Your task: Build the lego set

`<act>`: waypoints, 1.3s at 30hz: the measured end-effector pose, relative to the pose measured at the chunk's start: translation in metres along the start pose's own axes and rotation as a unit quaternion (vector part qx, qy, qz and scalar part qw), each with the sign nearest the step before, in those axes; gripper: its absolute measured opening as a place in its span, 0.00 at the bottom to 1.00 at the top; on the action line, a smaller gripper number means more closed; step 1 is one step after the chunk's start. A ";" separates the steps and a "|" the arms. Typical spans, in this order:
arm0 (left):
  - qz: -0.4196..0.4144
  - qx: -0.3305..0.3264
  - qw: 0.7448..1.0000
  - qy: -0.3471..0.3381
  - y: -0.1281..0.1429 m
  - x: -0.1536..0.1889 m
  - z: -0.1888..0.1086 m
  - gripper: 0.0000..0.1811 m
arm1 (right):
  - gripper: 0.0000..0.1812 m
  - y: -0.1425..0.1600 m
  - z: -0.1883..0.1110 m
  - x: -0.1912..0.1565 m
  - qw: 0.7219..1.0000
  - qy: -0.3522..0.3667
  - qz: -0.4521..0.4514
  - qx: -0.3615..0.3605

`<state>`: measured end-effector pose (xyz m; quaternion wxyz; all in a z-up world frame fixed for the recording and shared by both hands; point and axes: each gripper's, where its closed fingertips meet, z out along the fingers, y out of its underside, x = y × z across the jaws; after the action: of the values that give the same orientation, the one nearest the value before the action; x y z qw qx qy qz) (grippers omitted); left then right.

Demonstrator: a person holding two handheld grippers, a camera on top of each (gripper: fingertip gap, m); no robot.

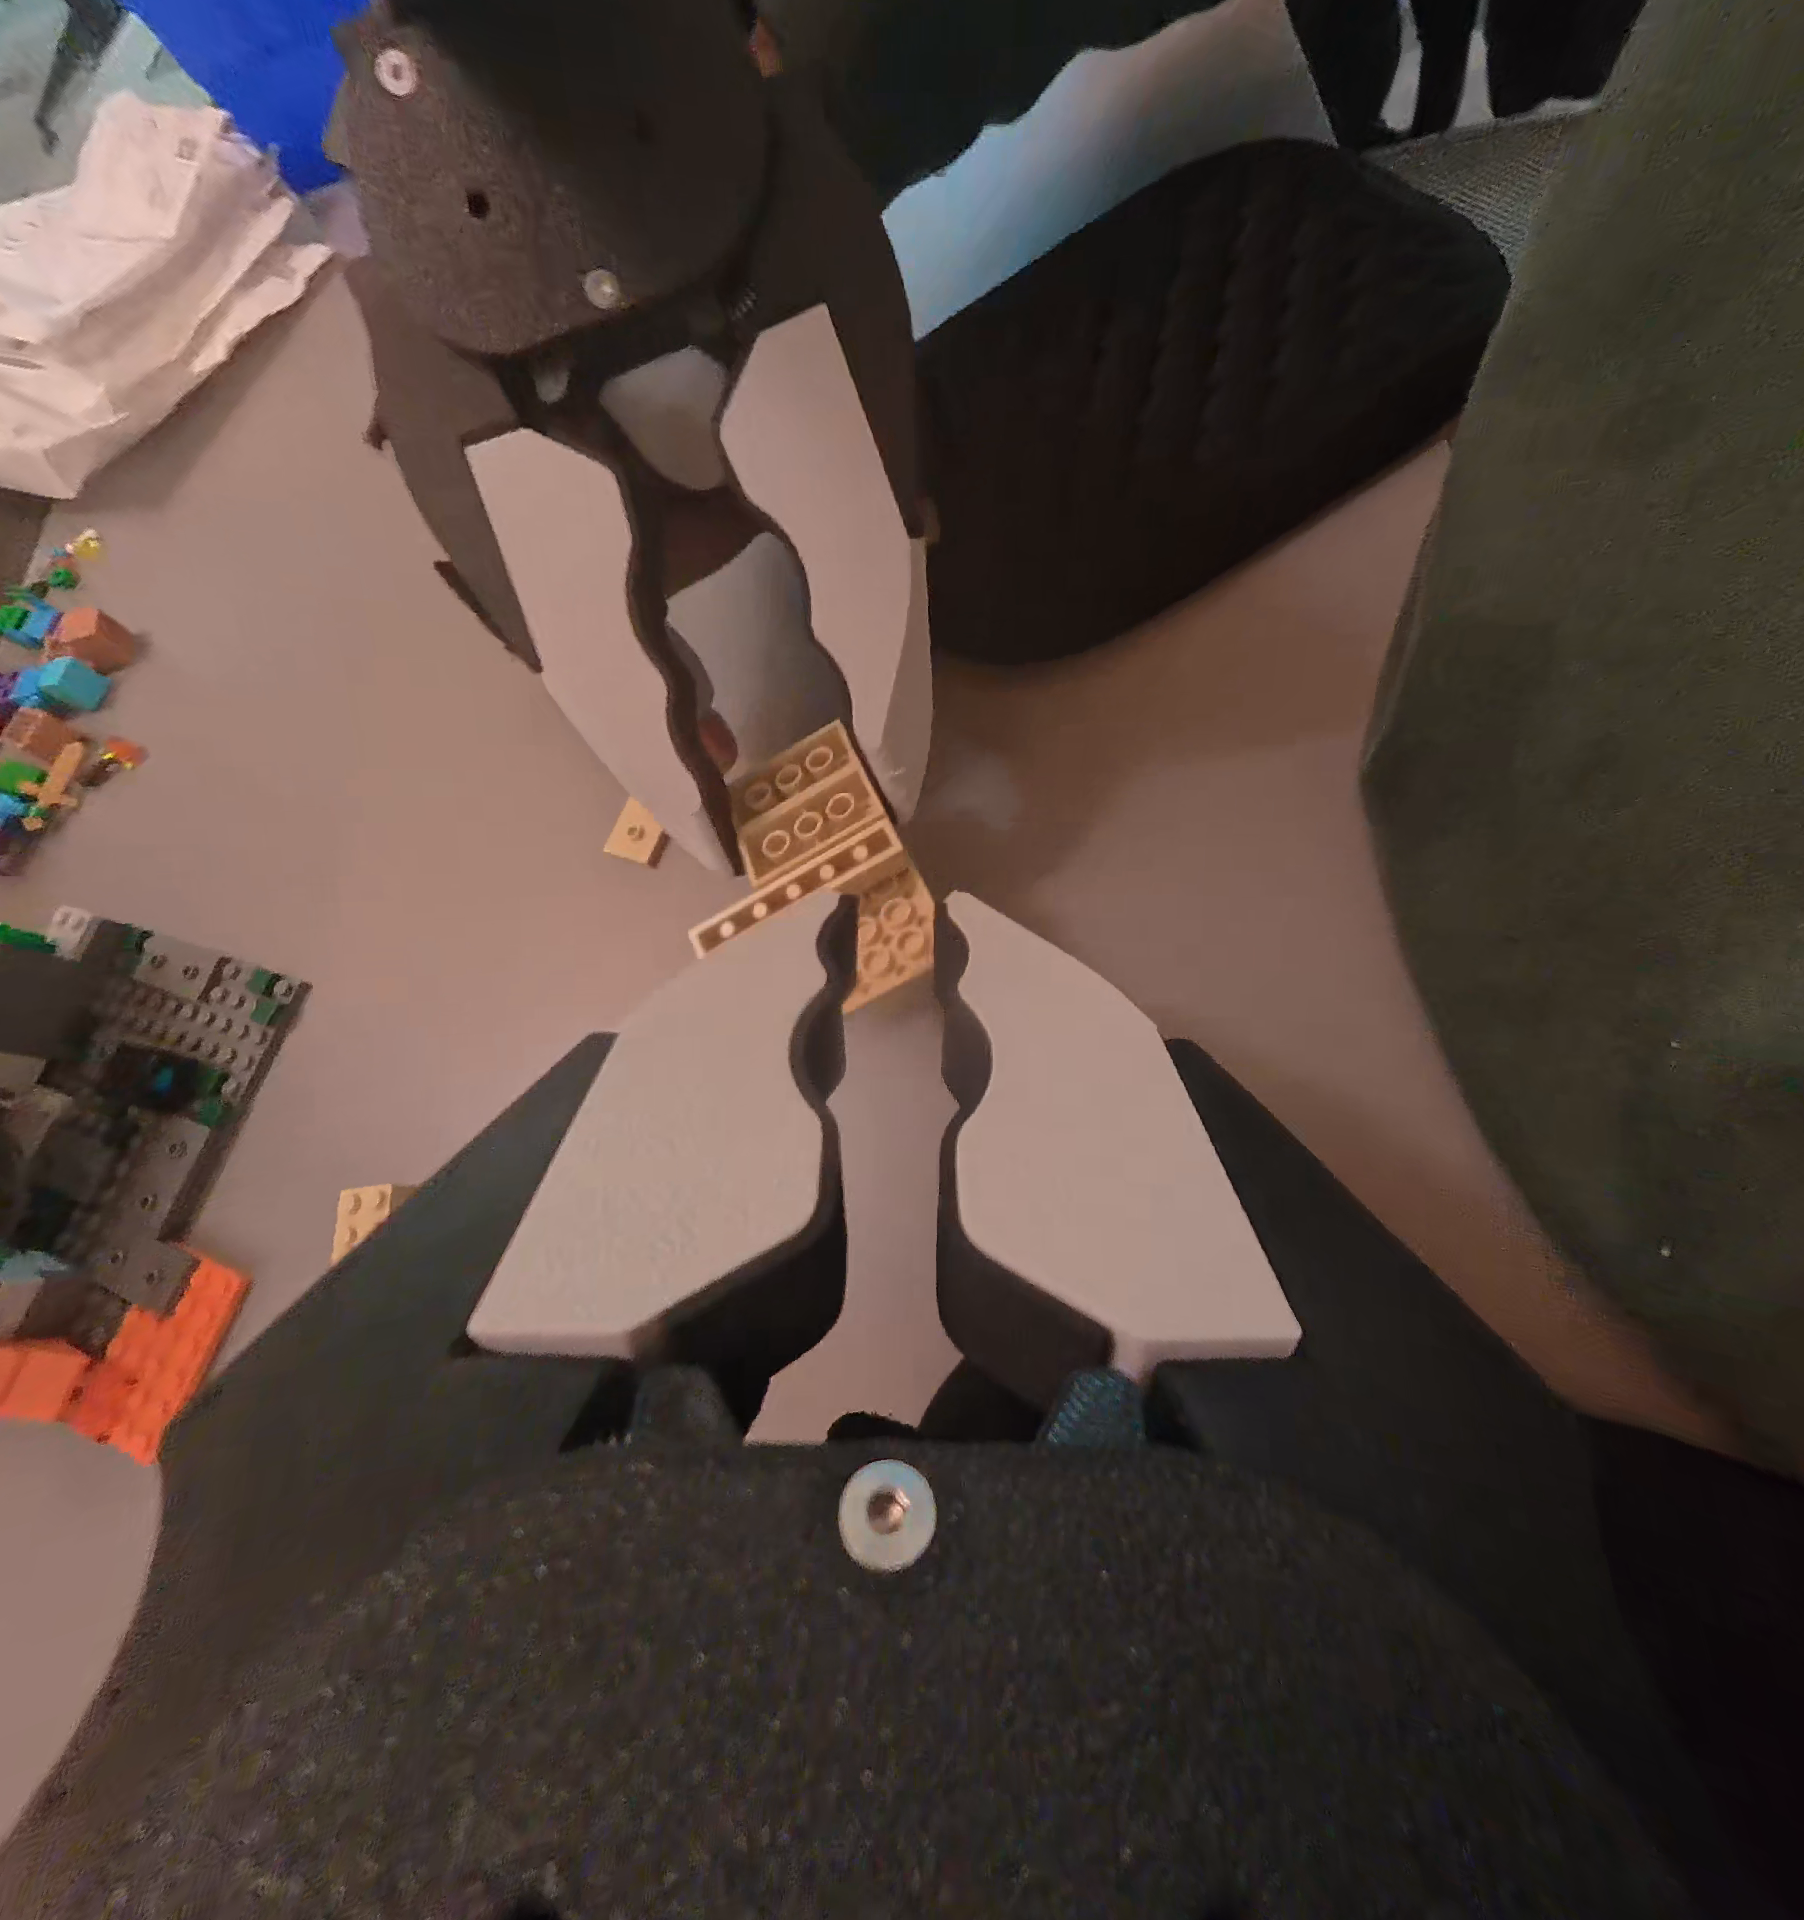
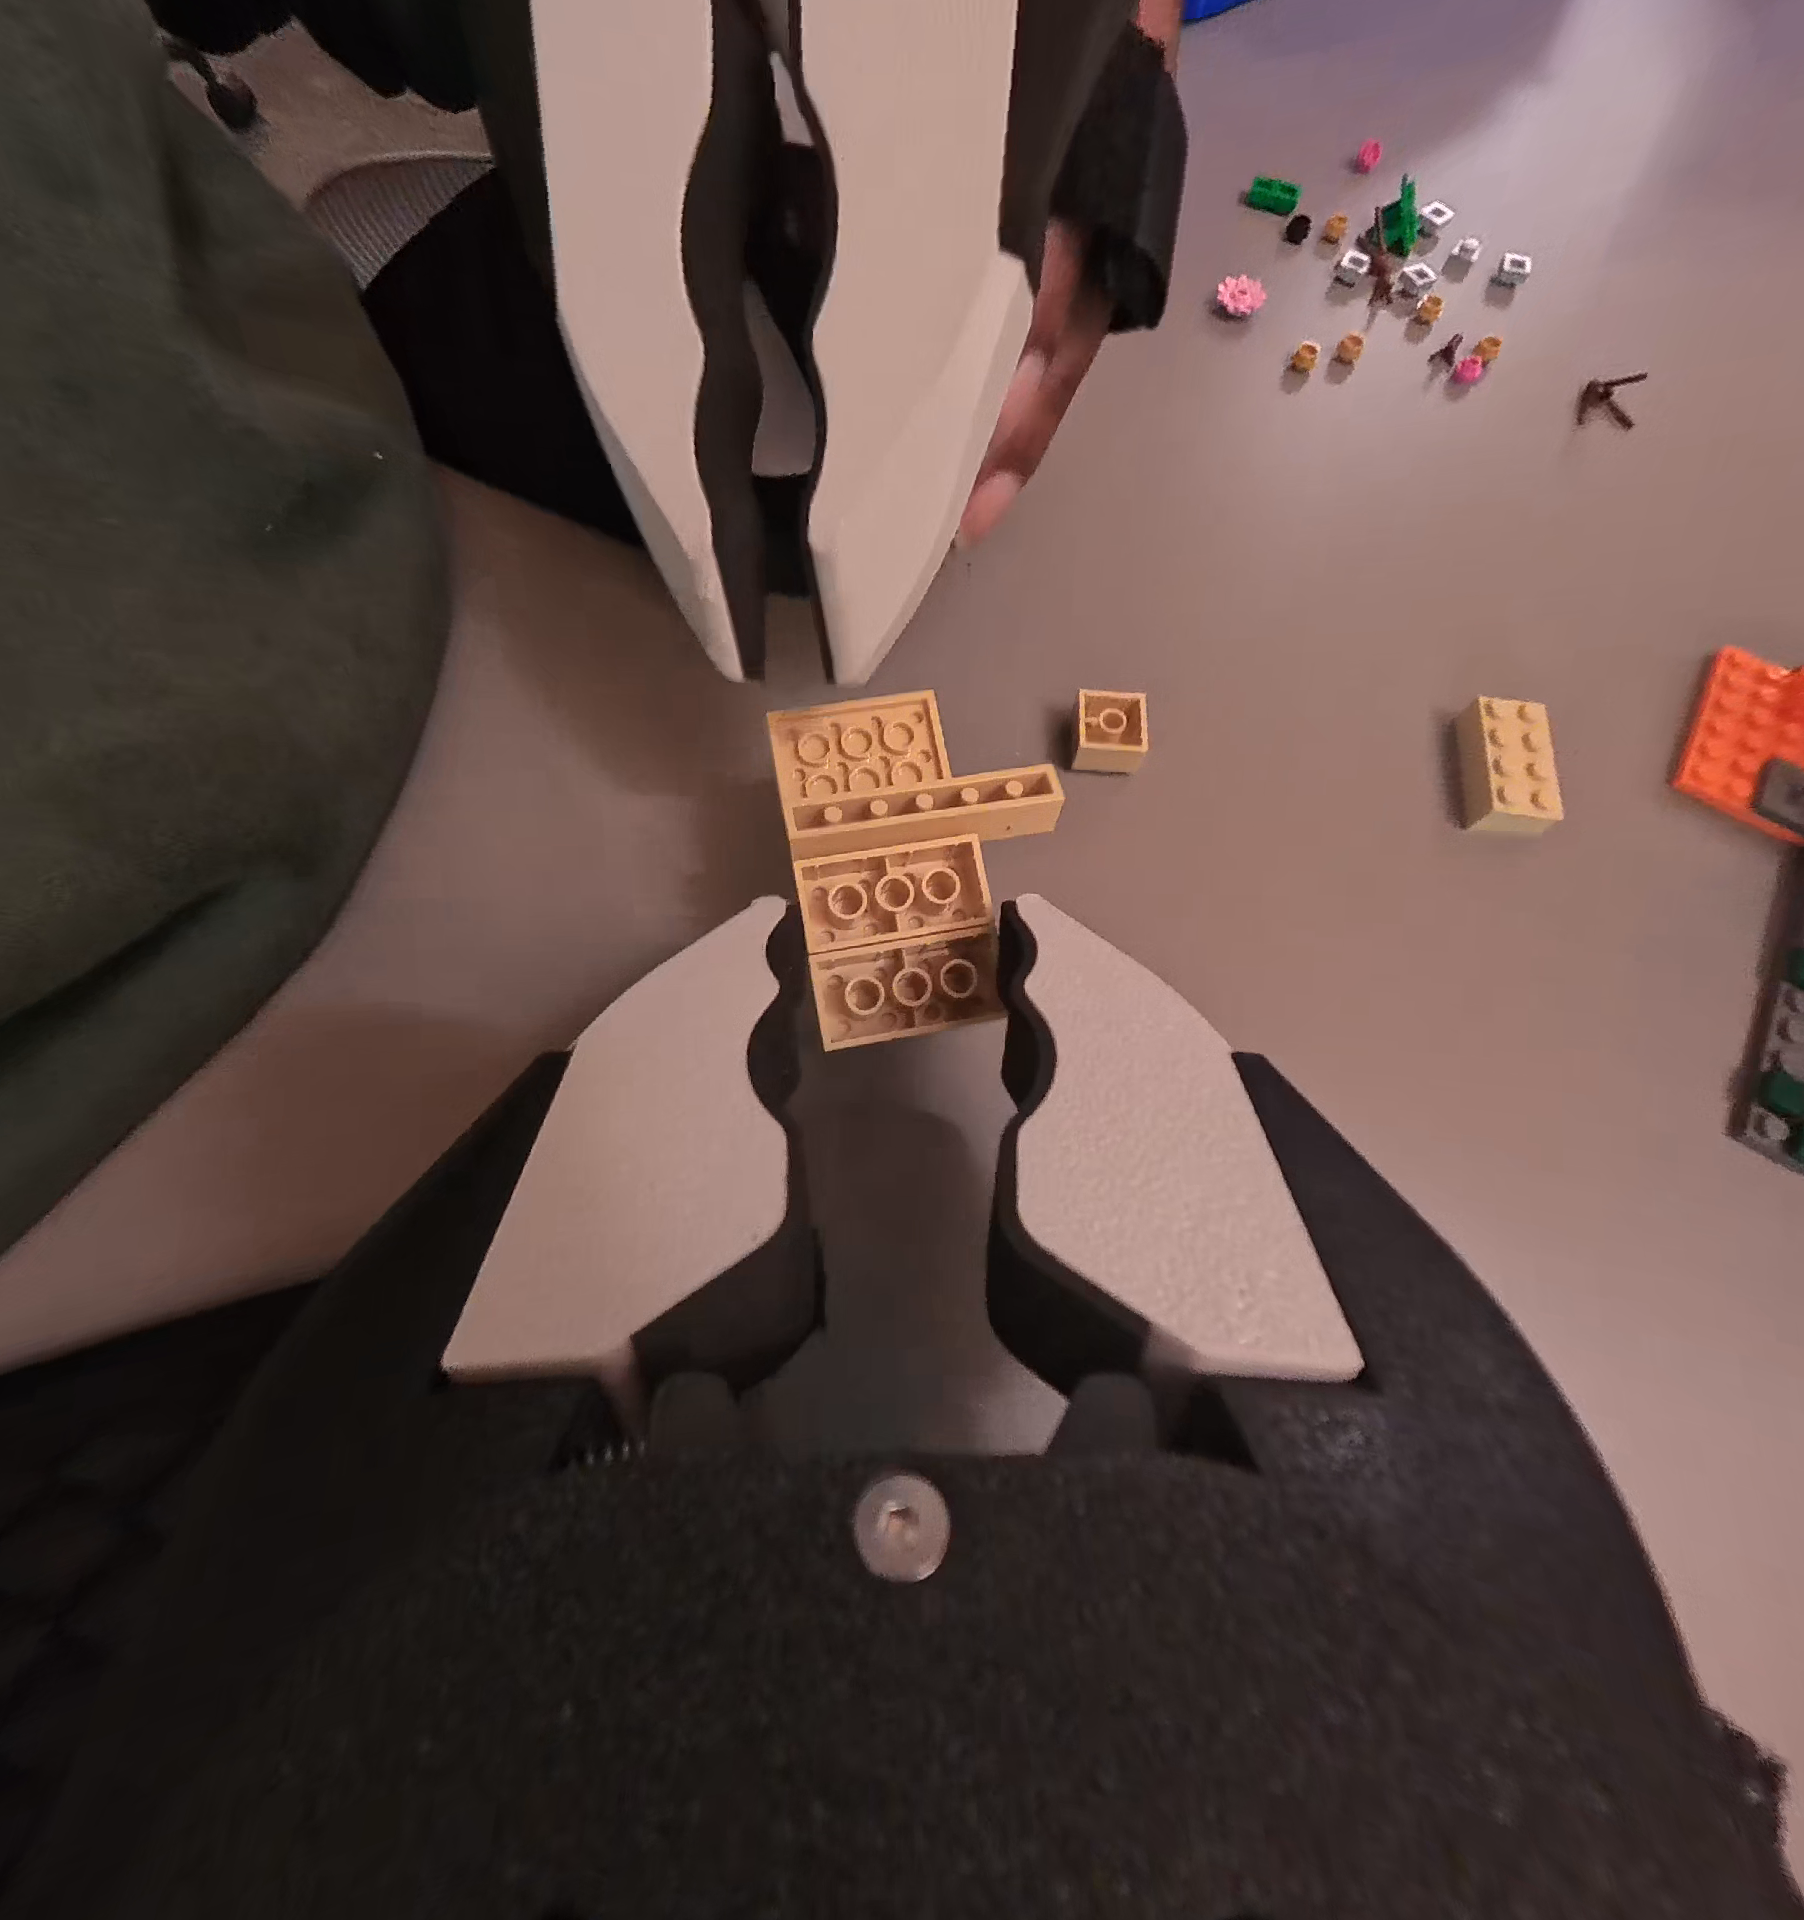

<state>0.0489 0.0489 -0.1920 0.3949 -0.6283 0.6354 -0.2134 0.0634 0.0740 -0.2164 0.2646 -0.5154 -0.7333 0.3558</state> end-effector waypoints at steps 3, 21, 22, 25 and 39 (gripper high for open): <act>0.016 -0.024 1.000 0.009 0.001 -0.001 0.005 0.07 | 0.20 -0.004 0.003 0.000 1.000 0.003 -0.011 -0.001; 0.041 -0.052 0.997 0.048 -0.006 0.002 0.010 0.08 | 0.20 -0.017 0.002 -0.007 0.999 -0.005 -0.007 0.045; 0.043 -0.052 0.997 0.048 -0.006 0.002 0.010 0.09 | 0.20 -0.017 0.002 -0.007 0.999 -0.005 -0.007 0.046; 0.043 -0.038 0.997 0.048 -0.013 0.003 0.005 0.10 | 0.20 -0.018 0.001 -0.007 0.999 -0.007 -0.001 0.053; 0.163 0.013 0.981 -0.109 -0.037 -0.020 -0.026 0.26 | 0.20 -0.052 -0.037 -0.007 0.973 -0.113 0.114 0.165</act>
<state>0.0506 0.0580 -0.1435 0.4996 -0.5310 0.6792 -0.0845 0.0640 0.0651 -0.1528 0.2195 -0.5015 -0.6257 0.5558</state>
